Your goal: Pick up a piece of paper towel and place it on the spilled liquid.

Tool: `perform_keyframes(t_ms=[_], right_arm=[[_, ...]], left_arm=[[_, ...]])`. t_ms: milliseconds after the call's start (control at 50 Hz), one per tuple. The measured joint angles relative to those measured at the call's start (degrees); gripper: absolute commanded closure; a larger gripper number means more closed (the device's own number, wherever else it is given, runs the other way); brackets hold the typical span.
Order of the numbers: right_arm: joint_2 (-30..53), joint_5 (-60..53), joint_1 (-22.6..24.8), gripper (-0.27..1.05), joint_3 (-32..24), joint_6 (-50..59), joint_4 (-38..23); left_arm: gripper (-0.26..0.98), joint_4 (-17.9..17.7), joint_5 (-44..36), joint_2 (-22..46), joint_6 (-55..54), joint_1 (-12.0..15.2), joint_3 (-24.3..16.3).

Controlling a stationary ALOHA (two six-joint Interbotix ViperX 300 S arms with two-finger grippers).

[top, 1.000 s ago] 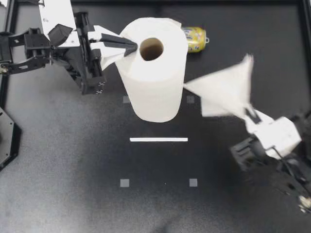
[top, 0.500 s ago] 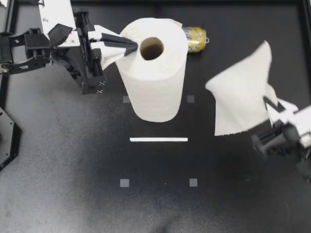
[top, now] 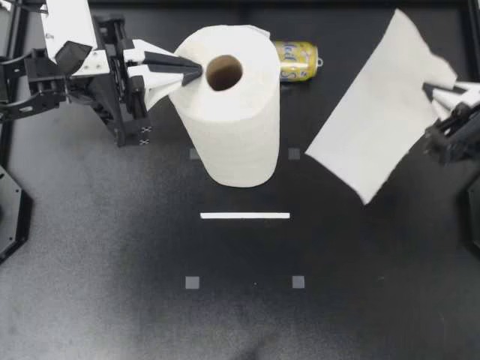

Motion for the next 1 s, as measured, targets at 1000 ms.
perform_keyframes(t_ms=[1000], right_arm=[[35.42, -33.57, -36.65, 0.92, -11.51, -8.44, -14.94]], left_arm=[[0.62, 0.00, -11.16, -8.00, 0.53, -0.70, 5.27]])
